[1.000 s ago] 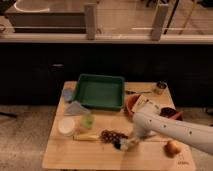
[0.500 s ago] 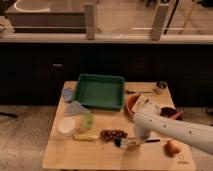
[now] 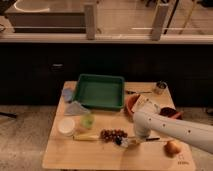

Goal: Wipe tray with brush

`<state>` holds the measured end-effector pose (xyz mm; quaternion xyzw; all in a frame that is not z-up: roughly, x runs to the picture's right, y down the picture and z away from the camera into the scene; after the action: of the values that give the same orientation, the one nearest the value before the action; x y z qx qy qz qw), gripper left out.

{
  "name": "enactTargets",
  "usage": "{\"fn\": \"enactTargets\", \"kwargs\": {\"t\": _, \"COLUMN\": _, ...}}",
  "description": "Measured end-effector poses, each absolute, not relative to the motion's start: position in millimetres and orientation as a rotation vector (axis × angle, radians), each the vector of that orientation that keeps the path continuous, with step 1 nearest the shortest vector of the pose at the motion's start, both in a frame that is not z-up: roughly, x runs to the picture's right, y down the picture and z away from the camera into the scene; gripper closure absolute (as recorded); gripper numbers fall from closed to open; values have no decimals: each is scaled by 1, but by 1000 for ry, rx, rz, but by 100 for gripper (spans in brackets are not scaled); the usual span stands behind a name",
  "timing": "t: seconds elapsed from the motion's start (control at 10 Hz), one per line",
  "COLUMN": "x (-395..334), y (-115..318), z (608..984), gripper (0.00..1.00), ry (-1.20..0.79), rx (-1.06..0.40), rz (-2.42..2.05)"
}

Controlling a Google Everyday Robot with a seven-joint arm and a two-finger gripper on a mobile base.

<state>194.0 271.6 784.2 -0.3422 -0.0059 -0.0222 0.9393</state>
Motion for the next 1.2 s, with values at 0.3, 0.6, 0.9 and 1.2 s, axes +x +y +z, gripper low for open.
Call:
{"fn": "enactTargets", "kwargs": {"t": 0.3, "x": 195, "y": 223, "z": 741, "gripper": 100, "ry": -39, "rx": -625, "rz": -47}}
{"fn": "enactTargets", "kwargs": {"t": 0.6, "x": 198, "y": 187, "z": 715, "gripper": 100, "ry": -52, "rx": -567, "rz": -39}}
{"fn": "enactTargets", "kwargs": {"t": 0.9, "x": 198, "y": 133, "z": 718, "gripper": 100, "ry": -53, "rx": -492, "rz": -24}}
{"fn": "enactTargets", "kwargs": {"t": 1.2, "x": 203, "y": 84, "z": 745, "gripper": 100, "ry": -40, "rx": -459, "rz": 14}}
